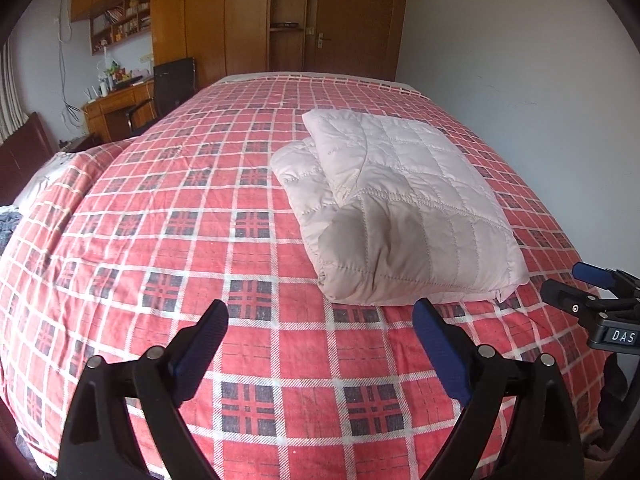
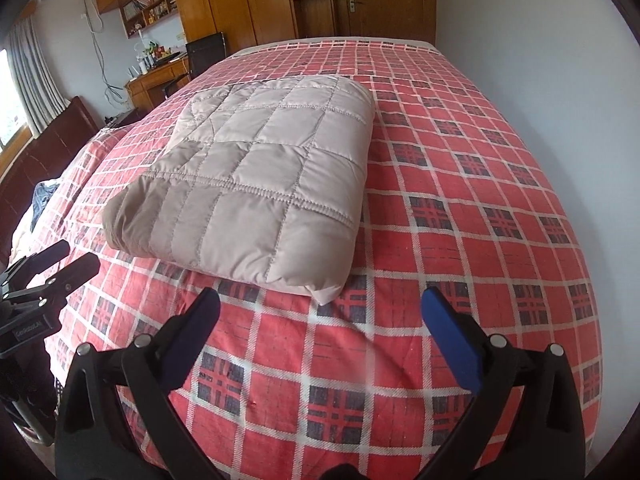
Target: Fold large clothes
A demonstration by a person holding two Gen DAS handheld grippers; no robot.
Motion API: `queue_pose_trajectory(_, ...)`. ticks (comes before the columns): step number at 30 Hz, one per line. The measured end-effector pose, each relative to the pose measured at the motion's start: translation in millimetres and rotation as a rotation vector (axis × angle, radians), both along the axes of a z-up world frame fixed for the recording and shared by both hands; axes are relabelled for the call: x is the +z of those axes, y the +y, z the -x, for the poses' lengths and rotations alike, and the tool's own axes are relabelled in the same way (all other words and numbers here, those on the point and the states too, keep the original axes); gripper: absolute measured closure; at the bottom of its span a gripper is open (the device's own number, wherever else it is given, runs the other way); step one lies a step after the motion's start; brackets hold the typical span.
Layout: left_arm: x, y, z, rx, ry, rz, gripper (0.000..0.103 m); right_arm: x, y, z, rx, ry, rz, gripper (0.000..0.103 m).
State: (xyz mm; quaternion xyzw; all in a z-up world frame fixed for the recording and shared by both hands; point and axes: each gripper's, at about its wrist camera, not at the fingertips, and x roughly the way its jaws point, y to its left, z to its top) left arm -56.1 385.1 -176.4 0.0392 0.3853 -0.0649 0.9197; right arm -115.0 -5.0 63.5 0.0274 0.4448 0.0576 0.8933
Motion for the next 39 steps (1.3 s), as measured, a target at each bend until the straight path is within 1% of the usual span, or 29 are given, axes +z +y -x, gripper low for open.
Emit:
queue_pose_trajectory(6,-1,3,4,0.035,0.004,-0.018,0.010,-1,8,2,-0.015,0.000,0.045,0.003)
queue_pose_trajectory(11,-7,3,4,0.038,0.041,-0.013,0.010,-5,14,3,-0.015,0.018,0.037,0.003)
queue_pose_trajectory(16,-16,2,-1,0.045,0.084,-0.037,0.010,-15,19,1,-0.025,0.056,0.076,0.003)
queue_pose_trajectory(19,-20,3,-2,0.042,0.108,-0.023,0.010,-20,21,0,-0.018,0.073,0.071,0.003)
queue_pose_trajectory(24,-17,1,-1,0.051,0.086,-0.044,0.010,-19,22,-1,-0.021,0.070,0.066,0.003)
queue_pose_trajectory(28,-12,2,2,0.060,0.054,-0.077,0.010,-12,25,-1,-0.035,0.045,0.089,0.003)
queue_pose_trajectory(34,-11,1,3,0.057,0.042,-0.096,0.010,-6,27,0,-0.049,0.026,0.103,0.003)
queue_pose_trajectory(39,-13,2,1,0.062,0.049,-0.088,0.010,-7,25,-3,-0.081,0.027,0.117,0.003)
